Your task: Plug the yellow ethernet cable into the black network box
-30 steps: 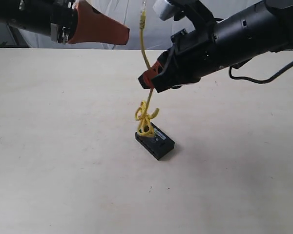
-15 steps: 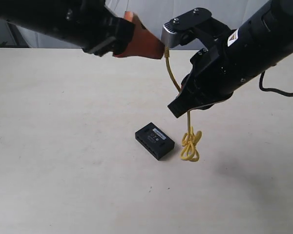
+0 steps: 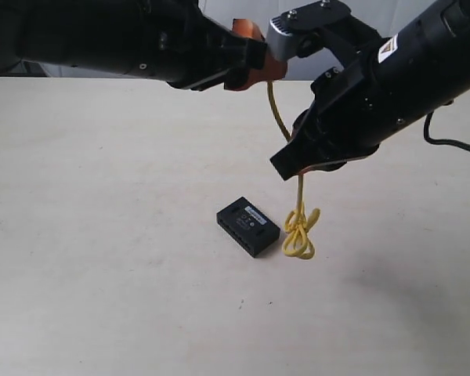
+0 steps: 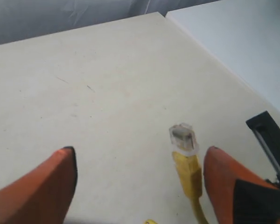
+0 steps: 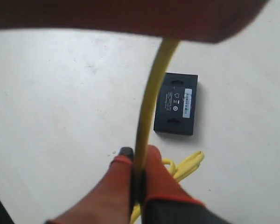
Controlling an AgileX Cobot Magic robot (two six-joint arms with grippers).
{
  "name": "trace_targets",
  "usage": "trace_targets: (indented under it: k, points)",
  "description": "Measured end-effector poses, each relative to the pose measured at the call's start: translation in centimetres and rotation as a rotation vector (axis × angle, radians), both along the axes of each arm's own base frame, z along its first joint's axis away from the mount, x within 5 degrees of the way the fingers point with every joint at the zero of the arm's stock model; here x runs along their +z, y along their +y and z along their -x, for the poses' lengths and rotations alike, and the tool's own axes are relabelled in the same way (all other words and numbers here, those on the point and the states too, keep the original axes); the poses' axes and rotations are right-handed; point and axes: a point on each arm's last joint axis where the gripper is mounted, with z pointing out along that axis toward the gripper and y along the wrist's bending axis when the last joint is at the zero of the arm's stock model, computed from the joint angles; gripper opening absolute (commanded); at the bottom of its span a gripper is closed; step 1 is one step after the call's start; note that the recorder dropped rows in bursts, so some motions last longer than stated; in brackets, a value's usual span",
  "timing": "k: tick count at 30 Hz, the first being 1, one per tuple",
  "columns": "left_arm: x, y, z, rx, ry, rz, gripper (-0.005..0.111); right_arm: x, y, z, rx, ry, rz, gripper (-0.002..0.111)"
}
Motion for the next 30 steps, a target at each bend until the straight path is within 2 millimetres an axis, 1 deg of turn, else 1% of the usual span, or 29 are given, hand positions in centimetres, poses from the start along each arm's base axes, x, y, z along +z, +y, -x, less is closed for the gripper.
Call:
trace_targets:
  k: [2,4,8,12,15,17,24,26,27,28,29,30]
  points:
    - [0.1,-0.3,0.1,0.011,-0.010,0.008,0.071,0.1,0.0,0.1,-0.007,0.002,-0.007,-0.001]
    - [0.0,-0.6,0.2,0.016,-0.012,0.013,0.066,0.2,-0.1,0.0,-0.016,0.006,-0.009,-0.001]
    - [-0.7,-1.2,0.0,0.020,0.003,0.009,0.053,-0.1,-0.5,0.0,-0.031,0.016,0.006,-0.001]
    - [-0.7,-1.3,0.0,0.025,0.006,0.015,0.039,-0.2,-0.5,0.0,-0.037,0.019,0.005,-0.001]
    - [-0.7,-1.3,0.0,0.026,0.012,0.020,0.018,-0.2,-0.5,0.0,-0.039,0.018,0.002,-0.001]
    - [-0.8,-1.4,0.1,0.020,0.016,0.020,0.000,-0.2,-0.5,0.0,-0.040,0.020,-0.001,-0.001]
    - [-1.0,-1.5,0.2,-0.004,0.031,0.018,0.000,-0.1,-0.4,0.0,-0.043,0.019,-0.011,-0.001]
    - [-1.2,-1.9,0.3,-0.008,0.045,0.024,0.001,0.1,-0.1,0.1,-0.033,0.016,-0.036,-0.001]
    - [-1.4,-2.1,0.4,-0.013,0.057,0.027,0.003,0.1,0.2,0.2,-0.024,0.021,-0.045,-0.001]
    - [-1.4,-2.1,0.4,-0.014,0.060,0.028,0.007,0.1,0.3,0.3,-0.020,0.022,-0.050,-0.001]
    - [-1.5,-2.2,0.4,-0.011,0.067,0.035,0.015,0.1,0.3,0.3,-0.019,0.022,-0.051,-0.001]
    - [-1.5,-2.2,0.4,-0.010,0.069,0.037,0.025,0.1,0.3,0.3,-0.017,0.022,-0.053,-0.001]
